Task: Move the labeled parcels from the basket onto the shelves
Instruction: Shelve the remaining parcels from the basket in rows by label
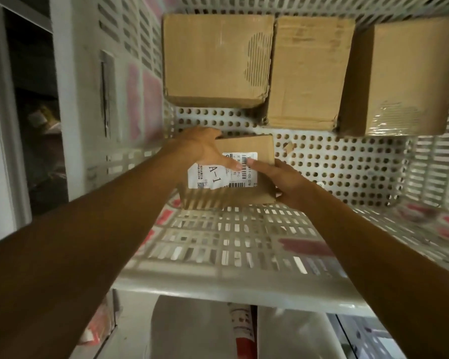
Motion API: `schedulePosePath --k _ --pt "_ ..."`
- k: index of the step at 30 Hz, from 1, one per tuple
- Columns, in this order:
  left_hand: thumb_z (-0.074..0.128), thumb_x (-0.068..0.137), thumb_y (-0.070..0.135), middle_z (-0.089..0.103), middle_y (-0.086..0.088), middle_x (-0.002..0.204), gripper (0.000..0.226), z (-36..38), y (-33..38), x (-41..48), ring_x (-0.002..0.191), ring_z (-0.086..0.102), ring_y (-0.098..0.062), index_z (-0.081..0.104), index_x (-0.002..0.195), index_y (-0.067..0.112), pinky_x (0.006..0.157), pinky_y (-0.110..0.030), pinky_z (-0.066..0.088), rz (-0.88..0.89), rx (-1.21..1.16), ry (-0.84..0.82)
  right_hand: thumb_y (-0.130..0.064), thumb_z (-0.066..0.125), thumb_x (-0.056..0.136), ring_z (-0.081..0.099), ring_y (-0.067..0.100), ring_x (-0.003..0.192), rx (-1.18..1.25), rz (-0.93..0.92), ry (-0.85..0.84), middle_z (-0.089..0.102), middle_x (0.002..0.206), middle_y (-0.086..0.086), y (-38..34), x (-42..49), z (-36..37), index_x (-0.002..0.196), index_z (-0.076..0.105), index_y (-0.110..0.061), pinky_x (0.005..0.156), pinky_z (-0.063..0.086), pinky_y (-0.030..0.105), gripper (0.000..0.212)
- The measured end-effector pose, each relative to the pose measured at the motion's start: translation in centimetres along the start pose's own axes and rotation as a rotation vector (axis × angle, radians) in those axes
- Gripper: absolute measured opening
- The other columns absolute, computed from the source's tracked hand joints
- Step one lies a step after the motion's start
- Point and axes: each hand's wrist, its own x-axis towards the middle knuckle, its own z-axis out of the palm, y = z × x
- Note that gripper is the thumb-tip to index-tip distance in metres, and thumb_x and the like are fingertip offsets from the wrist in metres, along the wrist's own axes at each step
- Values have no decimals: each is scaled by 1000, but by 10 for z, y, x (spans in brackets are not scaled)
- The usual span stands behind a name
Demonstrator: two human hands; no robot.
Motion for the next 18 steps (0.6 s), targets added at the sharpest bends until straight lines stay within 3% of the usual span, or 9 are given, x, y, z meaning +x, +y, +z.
schedulePosePath --k 2,6,10,15,18 --pt "68 43 85 52 0 139 113 2 1 -5 123 51 -27 44 139 30 101 -45 43 2 -16 20 -31 66 90 70 7 65 31 -1 14 71 97 2 -2 -9 -1 115 63 -9 47 50 17 33" --pt "77 54 69 63 3 124 84 0 2 -22 112 57 -24 58 125 29 97 -45 46 70 -84 93 -33 62 92 63 11 80 46 3 107 69 99 0 -5 -31 -3 112 61 -13 54 49 24 28" --pt "77 55 67 69 7 103 63 -5 3 -49 101 61 -22 66 105 32 91 -40 49 113 -118 168 -26 63 92 60 9 78 39 -64 174 65 93 -4 -4 -57 -2 115 59 -13 56 48 23 27" --pt "75 53 73 70 8 104 69 -14 1 -87 97 63 -18 68 107 31 89 -34 50 100 -220 286 -27 72 84 61 10 78 -52 -205 233 65 98 -1 -16 -92 -5 110 63 -10 57 47 18 33" --pt "73 51 76 72 7 99 73 -26 -1 -103 89 66 -14 71 105 27 83 -33 54 93 -314 276 -24 74 82 61 8 84 -95 -333 241 65 102 -2 -22 -109 -6 120 61 -7 63 49 17 43"
